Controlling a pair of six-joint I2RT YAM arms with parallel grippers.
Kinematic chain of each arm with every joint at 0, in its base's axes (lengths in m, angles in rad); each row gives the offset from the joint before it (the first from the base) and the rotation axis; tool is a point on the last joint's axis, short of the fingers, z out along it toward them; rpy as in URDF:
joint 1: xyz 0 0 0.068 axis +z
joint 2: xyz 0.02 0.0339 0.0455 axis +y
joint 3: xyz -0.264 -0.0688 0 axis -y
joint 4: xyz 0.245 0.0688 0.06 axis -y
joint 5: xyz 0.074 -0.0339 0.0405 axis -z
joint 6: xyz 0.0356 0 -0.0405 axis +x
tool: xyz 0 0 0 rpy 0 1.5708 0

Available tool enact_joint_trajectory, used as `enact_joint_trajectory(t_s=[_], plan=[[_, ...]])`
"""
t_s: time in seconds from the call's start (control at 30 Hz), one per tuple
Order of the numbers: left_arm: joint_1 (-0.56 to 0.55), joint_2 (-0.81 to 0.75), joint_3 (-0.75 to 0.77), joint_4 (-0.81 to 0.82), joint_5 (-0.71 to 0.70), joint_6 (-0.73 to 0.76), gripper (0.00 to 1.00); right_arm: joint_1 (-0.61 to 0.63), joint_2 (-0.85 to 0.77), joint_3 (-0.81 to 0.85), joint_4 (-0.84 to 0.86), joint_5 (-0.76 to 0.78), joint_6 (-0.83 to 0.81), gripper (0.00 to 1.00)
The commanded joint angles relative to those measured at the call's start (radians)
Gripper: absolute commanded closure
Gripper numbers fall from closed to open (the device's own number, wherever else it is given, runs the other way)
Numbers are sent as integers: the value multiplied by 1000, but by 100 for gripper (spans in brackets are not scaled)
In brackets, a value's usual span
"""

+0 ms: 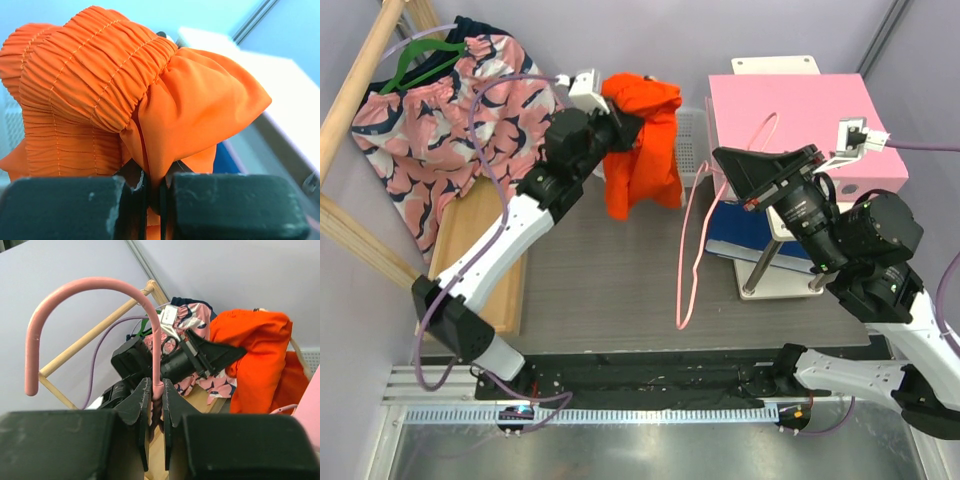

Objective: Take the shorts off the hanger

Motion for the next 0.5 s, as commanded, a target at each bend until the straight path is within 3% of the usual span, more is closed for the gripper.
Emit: enact_joint_trajectory(t_s=[0.0, 0.27, 0.4, 0.47], plan=[[24, 115, 184, 191, 63, 24, 100, 0, -17, 30, 56, 28, 5, 99], [91, 421, 442, 313, 121, -32, 100, 0, 8, 102, 41, 2, -24, 99], [150, 671, 574, 381, 150, -116, 100, 0, -1, 111, 18, 20, -60, 99], [177, 779, 712, 354, 146, -177, 100, -2, -8, 115, 14, 34, -73, 99]])
